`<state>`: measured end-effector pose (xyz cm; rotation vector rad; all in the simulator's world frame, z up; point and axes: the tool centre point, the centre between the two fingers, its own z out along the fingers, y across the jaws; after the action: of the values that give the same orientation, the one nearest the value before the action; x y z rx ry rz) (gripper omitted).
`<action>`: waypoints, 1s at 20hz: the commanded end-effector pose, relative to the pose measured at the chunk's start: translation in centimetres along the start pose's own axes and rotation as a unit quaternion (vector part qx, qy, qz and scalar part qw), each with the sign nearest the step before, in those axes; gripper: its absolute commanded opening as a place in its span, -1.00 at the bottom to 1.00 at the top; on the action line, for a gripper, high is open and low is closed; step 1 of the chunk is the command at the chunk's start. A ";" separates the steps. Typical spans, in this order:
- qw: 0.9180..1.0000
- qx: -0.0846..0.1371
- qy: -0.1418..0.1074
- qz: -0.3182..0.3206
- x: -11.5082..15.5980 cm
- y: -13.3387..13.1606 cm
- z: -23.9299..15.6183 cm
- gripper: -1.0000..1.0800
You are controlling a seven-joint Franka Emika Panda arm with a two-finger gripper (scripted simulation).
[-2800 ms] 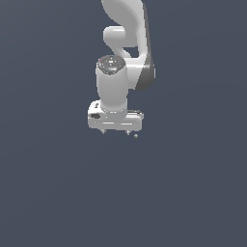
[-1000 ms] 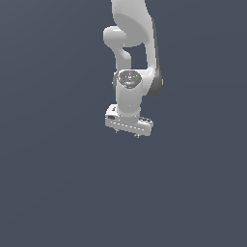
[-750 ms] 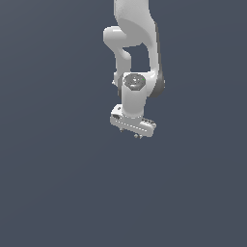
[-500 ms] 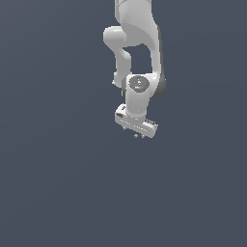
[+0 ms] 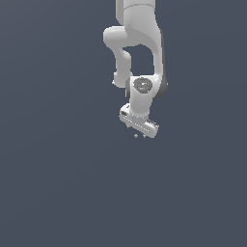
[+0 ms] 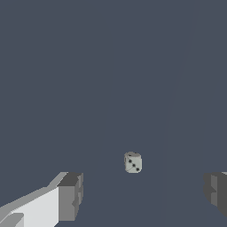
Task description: Pick up the object and move it to a goal position.
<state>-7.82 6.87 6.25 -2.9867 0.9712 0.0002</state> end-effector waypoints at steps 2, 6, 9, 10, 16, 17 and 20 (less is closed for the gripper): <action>1.000 0.000 0.000 0.011 -0.4 0.0 0.3 0.92; 1.000 0.000 0.000 0.011 -0.5 0.0 0.3 0.92; 1.000 0.000 0.000 0.011 -0.5 0.0 0.6 0.92; 1.000 0.000 0.000 0.011 -0.5 0.0 0.8 0.92; 1.000 0.000 0.000 0.013 -0.6 0.1 3.2 0.92; 1.000 0.000 0.000 0.013 -0.6 0.1 3.7 0.92; 1.000 0.000 0.000 0.013 -0.6 0.1 4.7 0.92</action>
<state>-8.36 7.14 2.05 -2.9752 1.0102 0.0014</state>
